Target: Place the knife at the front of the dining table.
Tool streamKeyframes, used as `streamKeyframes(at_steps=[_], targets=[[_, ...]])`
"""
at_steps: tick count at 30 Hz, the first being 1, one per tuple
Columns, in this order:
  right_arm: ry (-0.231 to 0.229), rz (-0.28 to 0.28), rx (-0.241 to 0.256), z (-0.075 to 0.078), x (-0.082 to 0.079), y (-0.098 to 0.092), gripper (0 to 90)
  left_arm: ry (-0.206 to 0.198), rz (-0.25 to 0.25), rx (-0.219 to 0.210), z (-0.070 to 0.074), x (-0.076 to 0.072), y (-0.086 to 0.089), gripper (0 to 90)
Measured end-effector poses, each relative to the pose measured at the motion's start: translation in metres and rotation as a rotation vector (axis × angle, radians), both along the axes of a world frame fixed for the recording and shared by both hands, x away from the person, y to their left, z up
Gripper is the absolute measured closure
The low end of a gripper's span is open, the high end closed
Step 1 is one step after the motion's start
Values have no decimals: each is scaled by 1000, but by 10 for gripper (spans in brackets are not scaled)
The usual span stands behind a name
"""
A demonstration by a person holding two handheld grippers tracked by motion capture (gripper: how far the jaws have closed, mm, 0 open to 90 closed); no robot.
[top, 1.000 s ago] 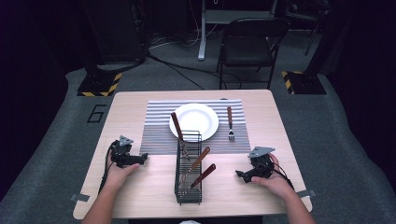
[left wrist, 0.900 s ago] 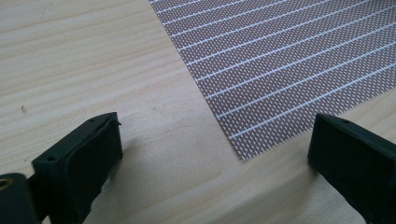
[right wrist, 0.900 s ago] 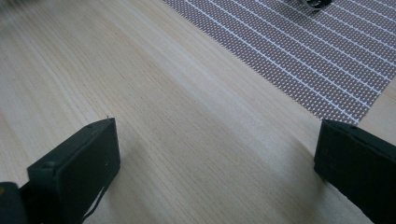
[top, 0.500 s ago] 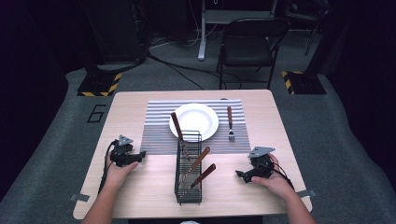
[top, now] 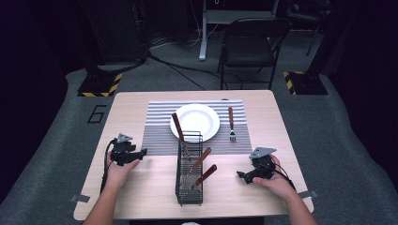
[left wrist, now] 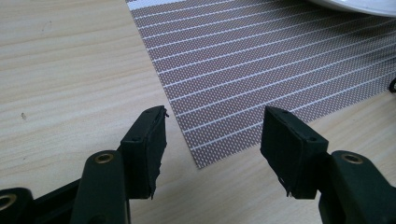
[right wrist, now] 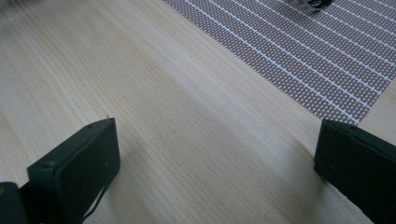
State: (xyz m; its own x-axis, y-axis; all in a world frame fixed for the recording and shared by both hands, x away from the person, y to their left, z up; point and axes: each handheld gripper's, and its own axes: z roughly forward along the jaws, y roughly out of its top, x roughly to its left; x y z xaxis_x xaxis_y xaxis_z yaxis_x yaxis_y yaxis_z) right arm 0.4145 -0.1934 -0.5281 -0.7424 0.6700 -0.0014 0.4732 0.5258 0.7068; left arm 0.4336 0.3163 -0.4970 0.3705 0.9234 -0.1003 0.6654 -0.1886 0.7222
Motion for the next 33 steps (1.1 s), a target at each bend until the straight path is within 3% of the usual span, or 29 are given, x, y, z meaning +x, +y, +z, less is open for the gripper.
streamKeyframes(at_steps=[4, 15, 23, 26, 33], targets=[[4, -4, 2, 0, 0, 0, 0, -17, -2, -10, 8, -1, -6, 431], [6, -6, 3, 0, -1, 0, 0, -41, -70, -20, 28, -4, -34, 504], [4, -4, 2, 0, -1, 0, 0, -17, -91, -49, 41, -4, -48, 549], [5, -4, 2, 0, -1, 0, 0, -26, -102, -43, 48, -4, -52, 566], [1, -1, 1, 0, 0, 0, 0, -61, -138, -80, 67, -2, -65, 567]])
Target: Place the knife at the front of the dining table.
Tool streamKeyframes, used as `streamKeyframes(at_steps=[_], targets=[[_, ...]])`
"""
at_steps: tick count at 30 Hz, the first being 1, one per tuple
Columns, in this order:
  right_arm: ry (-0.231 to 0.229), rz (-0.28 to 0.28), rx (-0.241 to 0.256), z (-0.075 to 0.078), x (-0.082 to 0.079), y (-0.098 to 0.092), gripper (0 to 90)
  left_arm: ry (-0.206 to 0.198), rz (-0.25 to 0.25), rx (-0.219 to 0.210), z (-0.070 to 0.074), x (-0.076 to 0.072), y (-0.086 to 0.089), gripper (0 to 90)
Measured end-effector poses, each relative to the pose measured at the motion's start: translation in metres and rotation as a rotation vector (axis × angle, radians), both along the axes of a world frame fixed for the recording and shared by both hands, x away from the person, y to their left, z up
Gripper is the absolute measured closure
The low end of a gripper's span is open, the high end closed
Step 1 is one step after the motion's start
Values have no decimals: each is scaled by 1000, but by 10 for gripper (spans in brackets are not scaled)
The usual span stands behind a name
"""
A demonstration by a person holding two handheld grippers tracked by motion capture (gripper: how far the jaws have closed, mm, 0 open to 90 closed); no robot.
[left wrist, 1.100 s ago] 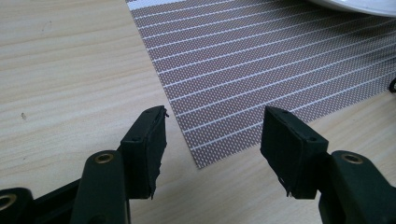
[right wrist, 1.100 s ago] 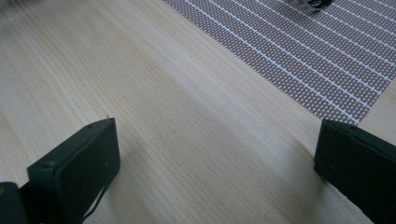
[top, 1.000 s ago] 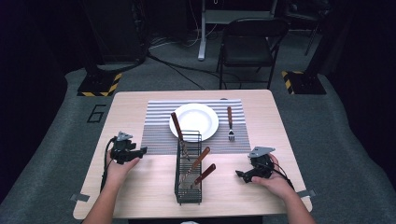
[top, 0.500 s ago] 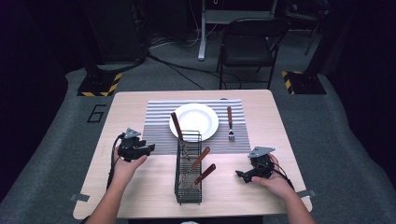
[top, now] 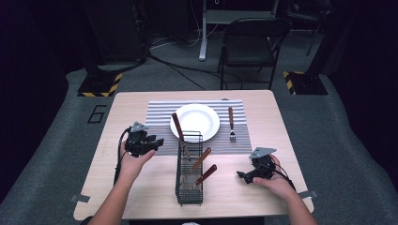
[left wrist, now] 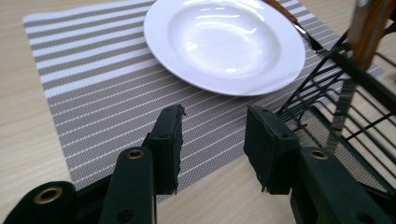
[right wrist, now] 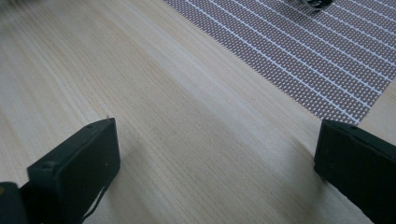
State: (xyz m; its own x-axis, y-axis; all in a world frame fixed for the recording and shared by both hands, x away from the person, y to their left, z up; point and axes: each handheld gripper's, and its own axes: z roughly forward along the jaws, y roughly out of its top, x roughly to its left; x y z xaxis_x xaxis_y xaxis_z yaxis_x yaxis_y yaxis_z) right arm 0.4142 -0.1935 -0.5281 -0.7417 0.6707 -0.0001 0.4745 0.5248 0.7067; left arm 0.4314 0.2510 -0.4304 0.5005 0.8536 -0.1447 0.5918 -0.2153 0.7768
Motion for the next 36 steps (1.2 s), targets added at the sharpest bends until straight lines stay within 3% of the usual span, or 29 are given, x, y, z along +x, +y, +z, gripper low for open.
streamKeyframes(at_steps=[6, 22, 36], targets=[[-1, 1, 0, 0, 0, 0, 0, -13, -34, -3, 15, 1, -6, 581], [1, -1, 0, 0, 0, 0, 0, -56, -97, -18, 35, -2, -25, 565], [4, -4, 2, 0, 0, 0, 0, -52, -148, -57, 36, 1, -46, 560]])
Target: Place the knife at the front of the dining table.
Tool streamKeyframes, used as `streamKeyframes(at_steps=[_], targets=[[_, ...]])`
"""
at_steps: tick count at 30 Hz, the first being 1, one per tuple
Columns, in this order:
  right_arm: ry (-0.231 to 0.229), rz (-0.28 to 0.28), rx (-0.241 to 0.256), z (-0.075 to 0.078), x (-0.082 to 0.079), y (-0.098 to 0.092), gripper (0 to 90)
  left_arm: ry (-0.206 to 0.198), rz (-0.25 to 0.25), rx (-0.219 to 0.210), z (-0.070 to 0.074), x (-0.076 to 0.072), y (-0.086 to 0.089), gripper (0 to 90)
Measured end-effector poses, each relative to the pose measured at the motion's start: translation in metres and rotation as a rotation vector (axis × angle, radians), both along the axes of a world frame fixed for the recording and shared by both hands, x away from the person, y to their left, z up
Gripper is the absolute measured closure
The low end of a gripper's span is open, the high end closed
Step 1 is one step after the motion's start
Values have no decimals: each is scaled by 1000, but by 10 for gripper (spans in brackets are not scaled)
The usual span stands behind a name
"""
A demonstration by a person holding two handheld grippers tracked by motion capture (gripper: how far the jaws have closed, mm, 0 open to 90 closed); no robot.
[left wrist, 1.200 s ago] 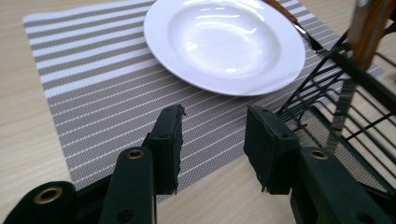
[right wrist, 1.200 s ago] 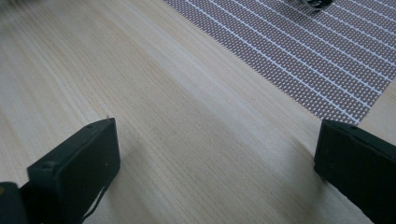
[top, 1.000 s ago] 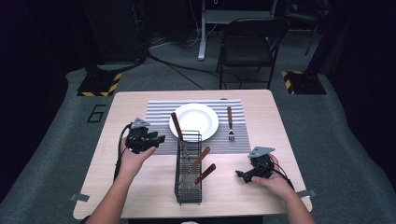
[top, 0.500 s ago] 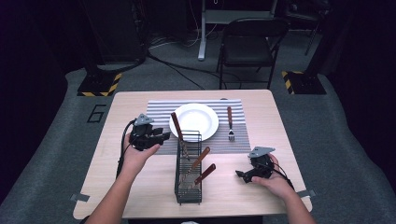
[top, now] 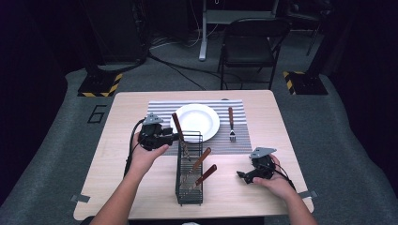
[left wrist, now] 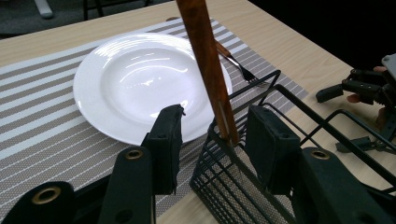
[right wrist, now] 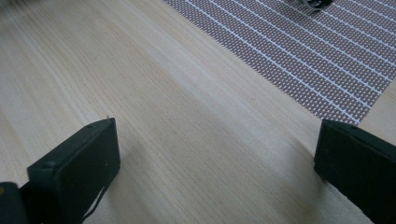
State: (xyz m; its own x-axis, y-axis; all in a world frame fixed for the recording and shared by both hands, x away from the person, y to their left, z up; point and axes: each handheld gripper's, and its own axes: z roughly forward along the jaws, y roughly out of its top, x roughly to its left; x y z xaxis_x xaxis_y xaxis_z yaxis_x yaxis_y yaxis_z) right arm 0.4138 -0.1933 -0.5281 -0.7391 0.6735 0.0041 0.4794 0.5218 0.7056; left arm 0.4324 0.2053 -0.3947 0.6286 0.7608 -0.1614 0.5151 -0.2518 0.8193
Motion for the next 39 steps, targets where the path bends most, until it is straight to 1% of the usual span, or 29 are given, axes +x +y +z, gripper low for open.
streamKeyframes(at_steps=[3, 6, 7, 17, 19, 21, 25, 27, 29, 34, 38, 39], targets=[[-1, 0, 0, 0, 0, 0, 0, 0, -3, -4, -1, 1, -2, 560], [0, 0, 0, 0, 0, 0, 0, 9, -8, -7, -3, 3, -6, 561], [0, 0, 0, 0, 0, 0, 0, 7, -8, -14, -4, 4, -7, 563], [-4, 4, -2, 0, 0, 0, 0, 20, -12, -6, -9, 9, -14, 599], [-2, 2, -1, 0, 0, 0, 0, 15, -15, -3, -11, 9, -16, 610], [0, 0, 0, 0, 0, 0, 0, 18, -16, -2, -11, 9, -17, 631], [1, -1, 0, 0, 0, 0, 0, 10, -8, 1, -14, 9, -16, 678], [-5, 5, -2, 0, 1, 0, 0, 13, -5, -16, -15, 9, -15, 684], [2, -1, 0, 0, 0, 0, 0, 14, -12, -25, -15, 10, -14, 700], [1, -1, 0, 0, 0, 0, 0, -5, -5, -16, -13, 7, -14, 723], [-1, 1, 0, 0, 0, 0, 0, -8, 2, -15, -12, 5, -15, 725], [1, -1, 0, 0, 0, 0, 0, -18, 4, -3, -12, 4, -15, 724]])
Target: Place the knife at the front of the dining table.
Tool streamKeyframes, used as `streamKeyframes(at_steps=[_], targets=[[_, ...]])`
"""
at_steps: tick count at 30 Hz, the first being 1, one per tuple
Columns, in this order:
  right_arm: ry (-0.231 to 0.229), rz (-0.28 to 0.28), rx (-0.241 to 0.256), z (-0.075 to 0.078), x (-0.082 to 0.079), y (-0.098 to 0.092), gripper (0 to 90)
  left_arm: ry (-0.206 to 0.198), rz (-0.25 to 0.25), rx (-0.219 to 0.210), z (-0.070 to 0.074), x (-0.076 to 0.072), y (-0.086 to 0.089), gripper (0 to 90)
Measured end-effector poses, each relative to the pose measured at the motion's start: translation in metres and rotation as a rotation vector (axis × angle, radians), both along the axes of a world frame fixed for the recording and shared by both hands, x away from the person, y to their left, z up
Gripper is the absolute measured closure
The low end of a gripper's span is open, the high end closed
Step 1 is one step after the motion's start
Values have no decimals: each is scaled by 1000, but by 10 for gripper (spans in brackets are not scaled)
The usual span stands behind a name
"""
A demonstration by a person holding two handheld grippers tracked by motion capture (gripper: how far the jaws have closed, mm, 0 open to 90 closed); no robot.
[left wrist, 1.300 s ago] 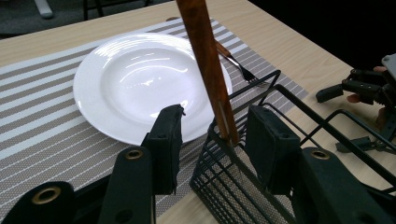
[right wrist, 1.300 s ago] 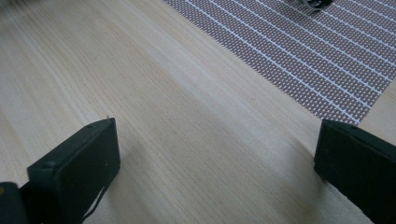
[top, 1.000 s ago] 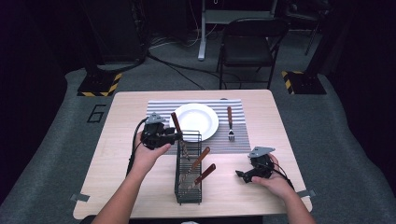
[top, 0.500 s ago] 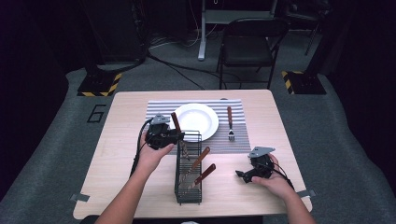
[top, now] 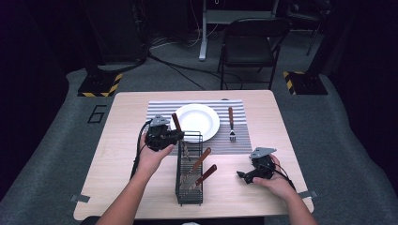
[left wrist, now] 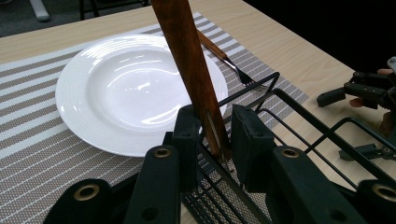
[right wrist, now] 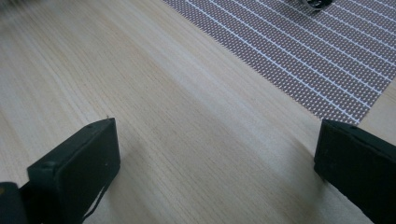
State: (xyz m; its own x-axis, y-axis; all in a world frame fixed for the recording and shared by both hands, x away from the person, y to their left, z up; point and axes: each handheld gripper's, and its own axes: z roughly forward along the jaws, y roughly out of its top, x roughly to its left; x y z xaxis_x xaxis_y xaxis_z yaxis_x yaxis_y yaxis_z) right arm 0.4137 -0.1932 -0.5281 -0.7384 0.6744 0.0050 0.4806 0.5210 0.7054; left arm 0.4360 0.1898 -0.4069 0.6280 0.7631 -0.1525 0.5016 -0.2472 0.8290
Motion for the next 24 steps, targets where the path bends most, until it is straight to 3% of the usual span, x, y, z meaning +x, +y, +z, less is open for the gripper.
streamKeyframes(at_steps=[7, 13, 24], targets=[[-3, 3, -1, 0, 0, 0, 0, -22, 11, -6, -1, -5, -1, 724], [-1, 2, -1, 0, 0, 0, 0, -55, -10, 0, 1, -10, -5, 737], [-1, 1, -1, 0, 0, 0, 0, -30, -53, -28, -3, -10, -11, 759]])
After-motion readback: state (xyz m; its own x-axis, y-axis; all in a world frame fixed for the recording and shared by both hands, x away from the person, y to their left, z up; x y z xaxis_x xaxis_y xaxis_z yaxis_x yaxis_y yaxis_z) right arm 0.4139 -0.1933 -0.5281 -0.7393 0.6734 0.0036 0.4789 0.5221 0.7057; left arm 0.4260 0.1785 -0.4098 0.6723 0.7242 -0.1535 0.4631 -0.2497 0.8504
